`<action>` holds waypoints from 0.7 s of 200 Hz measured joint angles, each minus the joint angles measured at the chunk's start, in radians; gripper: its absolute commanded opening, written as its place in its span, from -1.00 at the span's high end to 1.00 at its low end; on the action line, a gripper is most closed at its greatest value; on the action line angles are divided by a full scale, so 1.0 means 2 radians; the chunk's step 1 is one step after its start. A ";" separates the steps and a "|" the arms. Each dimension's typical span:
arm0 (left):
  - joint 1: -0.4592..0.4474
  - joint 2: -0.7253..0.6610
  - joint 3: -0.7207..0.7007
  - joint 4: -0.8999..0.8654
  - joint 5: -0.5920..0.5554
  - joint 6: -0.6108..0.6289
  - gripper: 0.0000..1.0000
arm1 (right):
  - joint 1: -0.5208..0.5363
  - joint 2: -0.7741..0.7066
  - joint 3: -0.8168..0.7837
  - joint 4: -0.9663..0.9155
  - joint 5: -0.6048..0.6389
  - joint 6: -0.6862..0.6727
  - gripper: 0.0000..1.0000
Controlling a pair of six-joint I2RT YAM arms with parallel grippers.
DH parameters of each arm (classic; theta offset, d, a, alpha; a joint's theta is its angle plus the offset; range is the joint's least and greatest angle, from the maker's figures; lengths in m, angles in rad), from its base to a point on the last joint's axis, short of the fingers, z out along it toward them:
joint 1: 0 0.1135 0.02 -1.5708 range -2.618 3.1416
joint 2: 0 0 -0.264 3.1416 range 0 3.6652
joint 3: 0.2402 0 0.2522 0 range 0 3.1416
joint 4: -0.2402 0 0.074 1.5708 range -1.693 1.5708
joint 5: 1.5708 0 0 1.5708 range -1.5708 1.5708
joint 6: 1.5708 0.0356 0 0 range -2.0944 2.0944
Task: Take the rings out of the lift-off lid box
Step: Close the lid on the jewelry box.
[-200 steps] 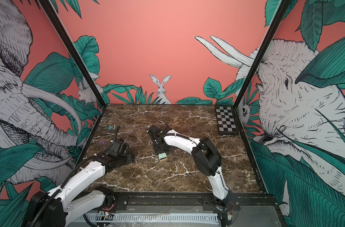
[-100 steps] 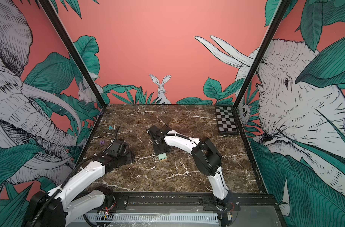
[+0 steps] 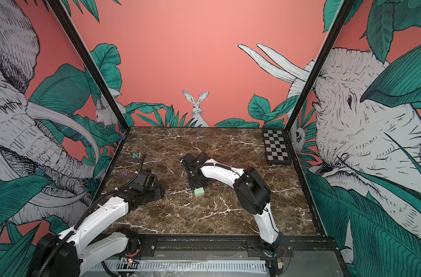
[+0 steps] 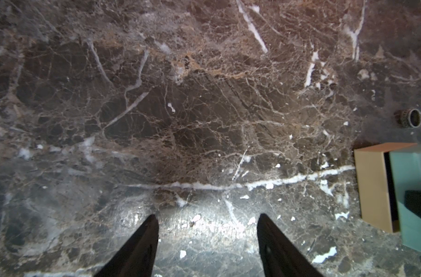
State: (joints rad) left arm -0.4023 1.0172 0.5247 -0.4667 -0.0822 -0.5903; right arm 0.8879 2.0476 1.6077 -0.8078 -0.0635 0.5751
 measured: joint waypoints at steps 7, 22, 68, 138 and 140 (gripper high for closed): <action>0.000 0.000 0.000 0.000 0.000 0.000 -0.36 | 0.000 0.000 0.000 0.001 0.000 0.000 -0.07; 0.000 0.000 0.000 0.001 0.000 0.000 -0.36 | 0.000 0.000 0.000 0.002 0.000 0.000 -0.07; 0.000 0.000 -0.001 0.001 0.002 0.000 -0.36 | 0.000 0.000 0.000 0.002 -0.001 -0.001 -0.07; 0.001 0.000 -0.002 0.001 0.006 0.000 -0.36 | -0.001 0.001 0.000 0.003 -0.002 -0.001 -0.07; 0.001 0.000 -0.002 0.001 0.006 0.000 -0.36 | -0.001 0.001 0.000 0.003 -0.002 -0.001 -0.07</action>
State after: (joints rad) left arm -0.4004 1.0180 0.5213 -0.4652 -0.0711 -0.5900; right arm 0.8860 2.0495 1.6081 -0.8013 -0.0681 0.5724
